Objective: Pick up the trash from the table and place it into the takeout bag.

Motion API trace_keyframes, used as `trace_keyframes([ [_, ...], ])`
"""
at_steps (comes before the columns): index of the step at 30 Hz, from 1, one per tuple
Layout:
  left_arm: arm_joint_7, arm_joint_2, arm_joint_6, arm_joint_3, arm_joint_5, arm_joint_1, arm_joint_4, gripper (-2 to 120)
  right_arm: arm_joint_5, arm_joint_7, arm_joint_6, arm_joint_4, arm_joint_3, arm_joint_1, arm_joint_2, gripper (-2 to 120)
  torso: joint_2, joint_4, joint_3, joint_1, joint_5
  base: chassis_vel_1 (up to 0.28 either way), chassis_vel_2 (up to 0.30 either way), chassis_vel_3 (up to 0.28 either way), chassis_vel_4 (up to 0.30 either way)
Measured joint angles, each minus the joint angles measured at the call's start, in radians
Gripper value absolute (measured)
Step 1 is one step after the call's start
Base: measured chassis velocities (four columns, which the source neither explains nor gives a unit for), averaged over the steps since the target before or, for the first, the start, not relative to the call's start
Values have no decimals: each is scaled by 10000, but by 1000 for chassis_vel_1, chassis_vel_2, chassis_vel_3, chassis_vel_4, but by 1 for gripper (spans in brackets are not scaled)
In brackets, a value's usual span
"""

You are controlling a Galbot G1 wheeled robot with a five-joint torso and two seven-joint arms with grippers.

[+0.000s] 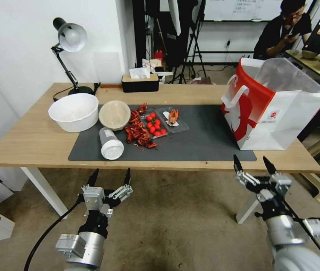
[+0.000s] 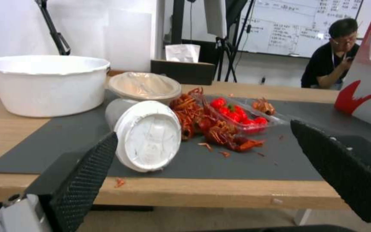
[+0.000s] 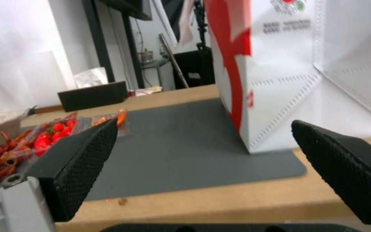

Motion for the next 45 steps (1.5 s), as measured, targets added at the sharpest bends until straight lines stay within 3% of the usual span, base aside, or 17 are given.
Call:
trace_keyframes([
  [27,-226,305,182,-64,-412,-590,323,100,-29,-44,74,-204,-123,-176,346,100,0,2,0,0,0,0,0,0,0],
  [36,-1093,635,251,-165,-1104,-1432,606,100,-144,-20,0,-204,-287,-19,242,100,0,1,0,1,0,0,0,0,0],
  [38,-1745,789,445,-138,-1695,-1871,728,100,-200,24,-77,-209,-408,76,179,100,0,8,1,-1,4,0,0,0,0],
  [39,-1745,789,445,-138,-1695,-1871,728,100,-200,24,-77,-209,-408,76,179,100,0,8,1,-1,4,0,0,0,0],
  [41,-2348,951,696,-83,-2369,-2547,886,100,-269,101,-209,-220,-566,234,74,100,-1,-7,1,1,-3,0,0,0,0],
  [45,-2800,1021,956,-37,-2856,-2976,917,100,-295,182,-384,-282,-759,550,-122,100,-1,11,2,2,2,0,0,0,0],
])
